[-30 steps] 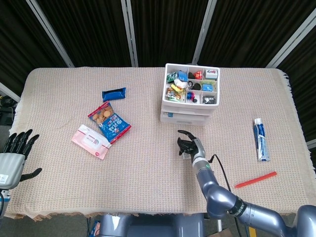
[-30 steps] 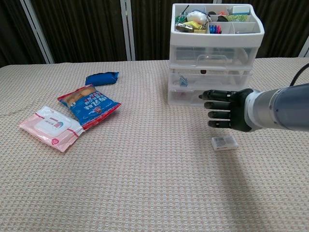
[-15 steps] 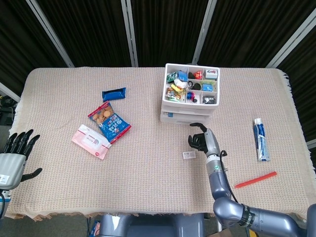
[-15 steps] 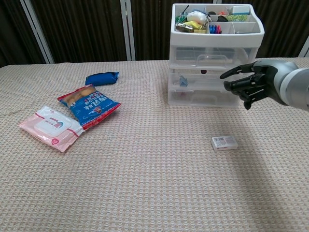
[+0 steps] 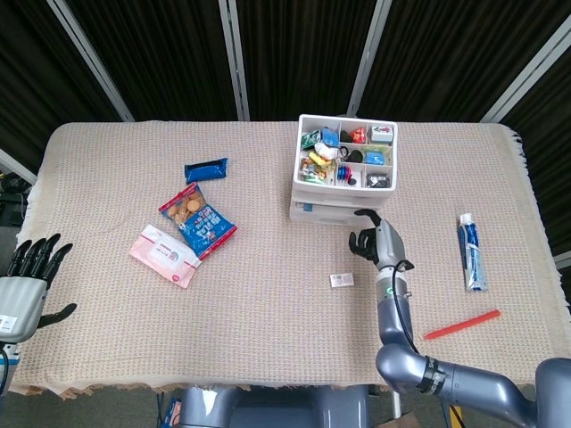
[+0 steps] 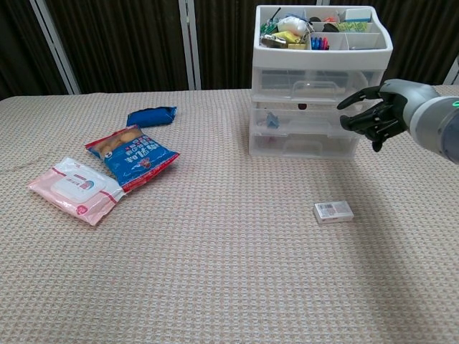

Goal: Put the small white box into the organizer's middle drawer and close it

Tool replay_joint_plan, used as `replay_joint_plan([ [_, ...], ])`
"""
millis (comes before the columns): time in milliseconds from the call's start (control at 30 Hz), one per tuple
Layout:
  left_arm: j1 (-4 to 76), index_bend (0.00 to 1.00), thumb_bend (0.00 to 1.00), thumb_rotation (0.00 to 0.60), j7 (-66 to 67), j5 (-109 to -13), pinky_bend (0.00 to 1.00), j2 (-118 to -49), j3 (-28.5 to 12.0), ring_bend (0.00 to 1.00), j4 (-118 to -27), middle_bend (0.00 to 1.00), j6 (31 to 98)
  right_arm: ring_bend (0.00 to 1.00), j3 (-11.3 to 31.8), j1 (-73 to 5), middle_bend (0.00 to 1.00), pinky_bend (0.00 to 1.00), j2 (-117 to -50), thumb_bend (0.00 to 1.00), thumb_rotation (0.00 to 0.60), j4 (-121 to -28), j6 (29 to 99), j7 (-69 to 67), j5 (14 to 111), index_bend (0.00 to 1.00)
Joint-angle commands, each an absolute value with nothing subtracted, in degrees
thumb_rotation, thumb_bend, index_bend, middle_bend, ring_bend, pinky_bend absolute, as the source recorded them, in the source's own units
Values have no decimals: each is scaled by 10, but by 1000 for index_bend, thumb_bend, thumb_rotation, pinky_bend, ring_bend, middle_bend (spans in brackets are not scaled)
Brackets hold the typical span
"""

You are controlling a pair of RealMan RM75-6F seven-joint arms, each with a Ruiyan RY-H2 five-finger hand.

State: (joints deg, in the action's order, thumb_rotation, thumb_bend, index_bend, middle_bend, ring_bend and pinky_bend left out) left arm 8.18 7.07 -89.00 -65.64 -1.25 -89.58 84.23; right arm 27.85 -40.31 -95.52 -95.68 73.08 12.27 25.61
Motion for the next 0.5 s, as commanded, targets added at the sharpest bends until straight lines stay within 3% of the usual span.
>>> replay_joint_plan([
  [33,82,101,77,600,70,-890,0,-656,-12,0,-897,0,841,798,288,-405,822,718,-962,441,600,-946,722,118,248,265],
  [300,84,101,77,600,65,-887,0,-653,-12,0,-898,0,836,798,288,-409,823,718,-978,441,600,-912,710,123,240,289],
  [500,84,102,75,600,62,-888,0,-652,-12,0,-899,0,836,798,292,-411,823,718,-994,441,600,-893,704,121,229,451],
])
